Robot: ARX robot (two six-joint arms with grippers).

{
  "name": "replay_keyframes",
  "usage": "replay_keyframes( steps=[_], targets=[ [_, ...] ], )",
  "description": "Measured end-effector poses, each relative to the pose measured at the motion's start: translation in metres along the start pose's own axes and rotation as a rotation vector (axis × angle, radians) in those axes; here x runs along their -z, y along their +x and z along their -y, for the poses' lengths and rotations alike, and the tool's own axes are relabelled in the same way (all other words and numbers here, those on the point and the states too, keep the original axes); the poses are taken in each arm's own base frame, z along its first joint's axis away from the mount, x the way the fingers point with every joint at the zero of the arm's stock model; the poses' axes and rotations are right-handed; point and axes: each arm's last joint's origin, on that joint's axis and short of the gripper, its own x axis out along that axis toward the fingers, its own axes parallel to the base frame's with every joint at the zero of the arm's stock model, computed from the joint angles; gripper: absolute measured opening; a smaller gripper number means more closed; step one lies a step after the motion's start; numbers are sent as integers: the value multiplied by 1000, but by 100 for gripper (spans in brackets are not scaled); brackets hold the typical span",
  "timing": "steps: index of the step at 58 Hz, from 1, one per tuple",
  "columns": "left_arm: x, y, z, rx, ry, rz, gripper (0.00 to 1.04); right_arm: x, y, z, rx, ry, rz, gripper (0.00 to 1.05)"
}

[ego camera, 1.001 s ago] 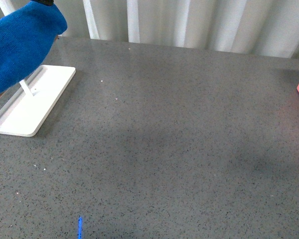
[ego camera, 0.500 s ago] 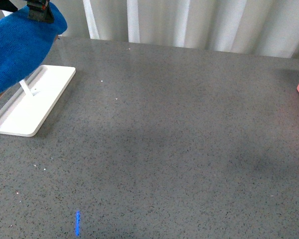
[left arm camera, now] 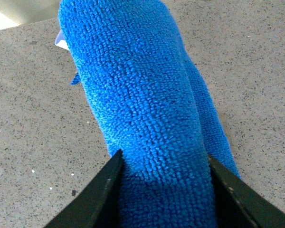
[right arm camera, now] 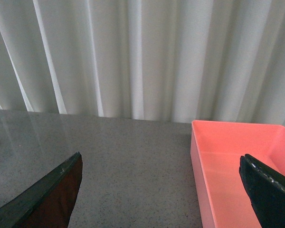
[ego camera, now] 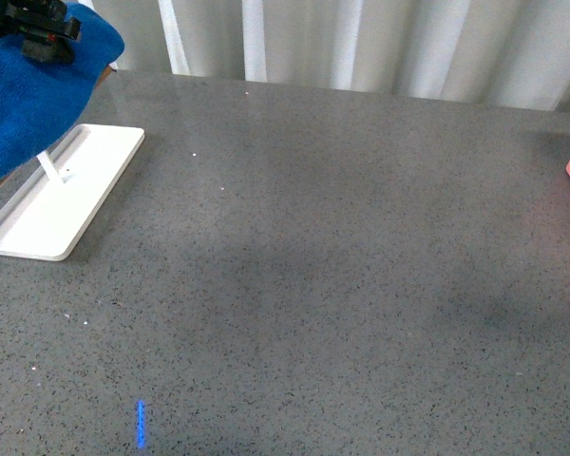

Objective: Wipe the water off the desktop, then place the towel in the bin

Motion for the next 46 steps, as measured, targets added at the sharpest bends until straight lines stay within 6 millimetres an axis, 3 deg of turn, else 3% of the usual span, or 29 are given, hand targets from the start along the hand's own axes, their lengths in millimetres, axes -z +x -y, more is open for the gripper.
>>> replay_keyframes(
  steps=[11, 18, 32, 46],
  targets=[
    [0, -1, -3, -11, 0, 1, 17, 0, 0, 0, 0, 0, 0, 98],
    [-2, -4, -4, -20, 2, 6, 7, 0, 0, 0, 0, 0, 0, 98],
    [-18, -22, -10, -26, -1, 39, 6, 0, 0, 0, 0, 0, 0, 98],
    [-55, -79, -30, -71, -12, 176, 6, 0, 0, 0, 0, 0, 0, 98]
  ],
)
